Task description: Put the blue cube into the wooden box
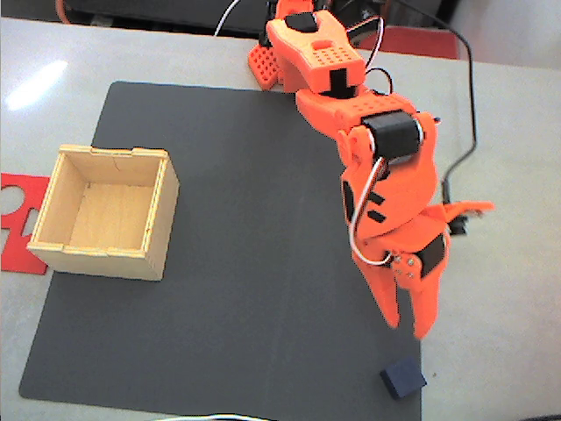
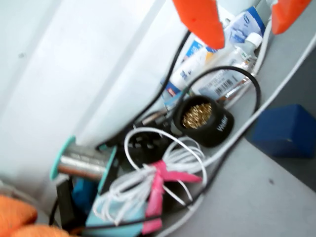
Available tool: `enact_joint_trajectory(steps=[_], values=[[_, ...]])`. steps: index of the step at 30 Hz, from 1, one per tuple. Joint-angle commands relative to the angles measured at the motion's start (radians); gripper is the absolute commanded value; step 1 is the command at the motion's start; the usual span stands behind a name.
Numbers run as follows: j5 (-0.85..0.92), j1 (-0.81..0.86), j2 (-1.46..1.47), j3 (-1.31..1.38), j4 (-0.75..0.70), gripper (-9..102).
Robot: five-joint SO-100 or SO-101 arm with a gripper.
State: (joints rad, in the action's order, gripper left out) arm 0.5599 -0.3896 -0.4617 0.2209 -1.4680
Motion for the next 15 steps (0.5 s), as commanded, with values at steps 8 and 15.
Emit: enact_joint_trajectory(steps=[8,15], values=[[-0.115,0.0,0.179,0.011,0.382,2],[-0.132,0.037,0.253,0.009,0.379,2]])
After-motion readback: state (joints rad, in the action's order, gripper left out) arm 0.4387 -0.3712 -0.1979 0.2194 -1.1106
